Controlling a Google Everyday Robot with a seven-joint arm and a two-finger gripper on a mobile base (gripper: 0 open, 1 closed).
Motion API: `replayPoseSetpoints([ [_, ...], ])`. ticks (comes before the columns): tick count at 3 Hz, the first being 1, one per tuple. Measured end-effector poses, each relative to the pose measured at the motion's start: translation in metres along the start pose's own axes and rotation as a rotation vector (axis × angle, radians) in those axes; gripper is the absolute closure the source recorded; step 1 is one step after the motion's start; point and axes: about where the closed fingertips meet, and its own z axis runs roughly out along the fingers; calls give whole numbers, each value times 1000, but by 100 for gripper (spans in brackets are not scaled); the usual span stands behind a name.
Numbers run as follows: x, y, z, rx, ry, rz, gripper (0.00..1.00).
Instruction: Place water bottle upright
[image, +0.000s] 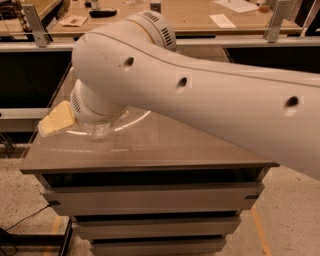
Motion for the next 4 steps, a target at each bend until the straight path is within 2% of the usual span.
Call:
replayPoseSetpoints([
  [1,-15,5,19,17,-5,3,0],
  [2,-32,2,39,40,-12,-20,0],
  [4,-40,-28,73,100,27,-27,0],
])
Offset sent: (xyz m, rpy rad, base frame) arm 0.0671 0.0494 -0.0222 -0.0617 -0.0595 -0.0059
